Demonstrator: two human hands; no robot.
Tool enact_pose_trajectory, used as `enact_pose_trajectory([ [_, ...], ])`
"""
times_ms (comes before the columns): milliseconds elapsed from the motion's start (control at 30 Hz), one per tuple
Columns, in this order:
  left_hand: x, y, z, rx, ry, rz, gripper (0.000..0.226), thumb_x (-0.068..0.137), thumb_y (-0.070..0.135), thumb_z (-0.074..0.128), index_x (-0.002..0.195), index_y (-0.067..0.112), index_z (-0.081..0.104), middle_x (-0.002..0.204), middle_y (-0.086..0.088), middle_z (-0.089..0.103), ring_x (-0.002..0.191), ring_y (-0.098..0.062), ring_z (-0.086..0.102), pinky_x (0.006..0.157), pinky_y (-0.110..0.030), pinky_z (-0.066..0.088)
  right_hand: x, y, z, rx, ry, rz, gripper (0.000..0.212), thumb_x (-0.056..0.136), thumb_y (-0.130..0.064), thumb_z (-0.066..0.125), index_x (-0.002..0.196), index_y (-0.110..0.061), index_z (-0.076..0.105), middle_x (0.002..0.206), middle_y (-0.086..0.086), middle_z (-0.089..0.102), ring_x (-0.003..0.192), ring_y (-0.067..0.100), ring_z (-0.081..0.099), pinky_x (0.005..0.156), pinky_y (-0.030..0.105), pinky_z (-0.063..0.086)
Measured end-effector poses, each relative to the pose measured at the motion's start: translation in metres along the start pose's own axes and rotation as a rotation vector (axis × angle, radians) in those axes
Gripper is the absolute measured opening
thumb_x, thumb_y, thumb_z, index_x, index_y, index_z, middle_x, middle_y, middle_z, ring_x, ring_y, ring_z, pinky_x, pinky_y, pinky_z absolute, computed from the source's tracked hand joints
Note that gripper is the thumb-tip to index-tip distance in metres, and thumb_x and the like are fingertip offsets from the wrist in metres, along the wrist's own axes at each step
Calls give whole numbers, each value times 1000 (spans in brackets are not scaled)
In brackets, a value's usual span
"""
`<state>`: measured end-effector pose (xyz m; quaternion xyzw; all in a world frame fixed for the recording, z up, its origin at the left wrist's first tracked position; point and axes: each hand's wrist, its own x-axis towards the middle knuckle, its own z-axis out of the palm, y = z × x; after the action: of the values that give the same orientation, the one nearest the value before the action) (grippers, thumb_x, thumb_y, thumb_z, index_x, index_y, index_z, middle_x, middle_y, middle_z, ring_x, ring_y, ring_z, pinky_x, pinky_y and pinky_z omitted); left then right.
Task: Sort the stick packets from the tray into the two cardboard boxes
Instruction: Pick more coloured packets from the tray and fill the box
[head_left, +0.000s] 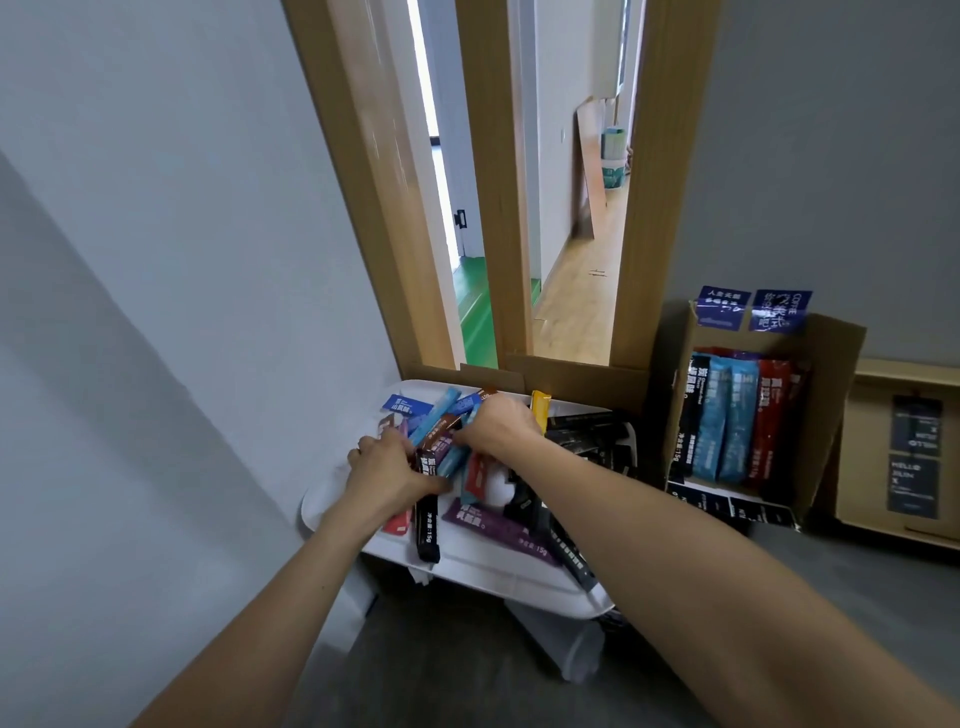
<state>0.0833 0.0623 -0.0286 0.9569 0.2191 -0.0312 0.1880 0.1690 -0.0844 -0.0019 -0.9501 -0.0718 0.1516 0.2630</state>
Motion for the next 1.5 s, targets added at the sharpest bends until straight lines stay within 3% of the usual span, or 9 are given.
enact_pose_trajectory([
  [233,-6,-20,0,-377,2,6,137,50,50,100,159,21,22,144,-15,52,125,-31,58,102,-43,50,5,-1,-2,245,-68,153,43,82,-46,82,78,-13,54,85,3,68,79,19,71,71,30,60],
  [367,-4,-23,3,-390,7,-14,95,69,37,94,147,11,45,137,-9,64,115,-24,63,94,-37,51,0,5,-15,455,-60,204,30,84,-31,81,80,-12,59,73,3,66,53,15,61,48,26,53],
  [500,-7,-6,8,-130,108,21,45,87,31,73,123,11,55,113,-7,68,95,-25,62,75,-34,50,-9,15,-31,522,-65,191,29,85,-32,78,87,-11,59,81,6,67,67,18,64,65,30,57],
  [633,-3,2,9,-77,124,56,36,95,35,64,117,9,50,114,-12,67,99,-32,64,77,-37,52,-29,30,-42,748,-144,148,24,89,-19,72,105,-4,61,100,15,73,74,17,70,62,28,59],
  [733,4,2,0,-128,158,65,36,97,39,63,112,10,49,109,-12,66,95,-33,65,74,-37,51,-43,40,-44,948,-206,94,17,94,-12,68,105,-2,60,102,17,71,89,25,76,80,41,65],
  [967,-6,12,-32,-493,58,133,4,97,17,65,96,14,62,91,-16,72,83,-35,70,67,-34,51,-61,55,-42,1095,-121,14,11,104,-20,57,108,-11,63,100,12,69,77,16,68,72,32,62],
  [1100,-34,39,-38,-873,-66,228,5,93,14,73,96,11,70,73,-1,71,66,-19,64,60,-24,50,-78,68,-44,1183,-101,-105,13,97,-22,71,106,-13,72,103,15,78,84,28,74,78,41,61],
  [1300,-54,100,-40,-1234,-136,260,39,81,31,80,104,0,71,65,-3,57,53,-12,52,52,-25,44,-127,94,-68,1155,79,-181,30,82,-23,86,106,-9,74,88,8,79,71,17,75,61,21,57],
  [1500,-62,156,-45,-1131,-258,456,31,80,29,82,98,7,69,65,-5,60,55,-17,54,54,-30,51,-162,131,-88,1183,208,-180,26,82,-20,84,95,-4,69,81,3,78,71,13,75,63,20,56],
])
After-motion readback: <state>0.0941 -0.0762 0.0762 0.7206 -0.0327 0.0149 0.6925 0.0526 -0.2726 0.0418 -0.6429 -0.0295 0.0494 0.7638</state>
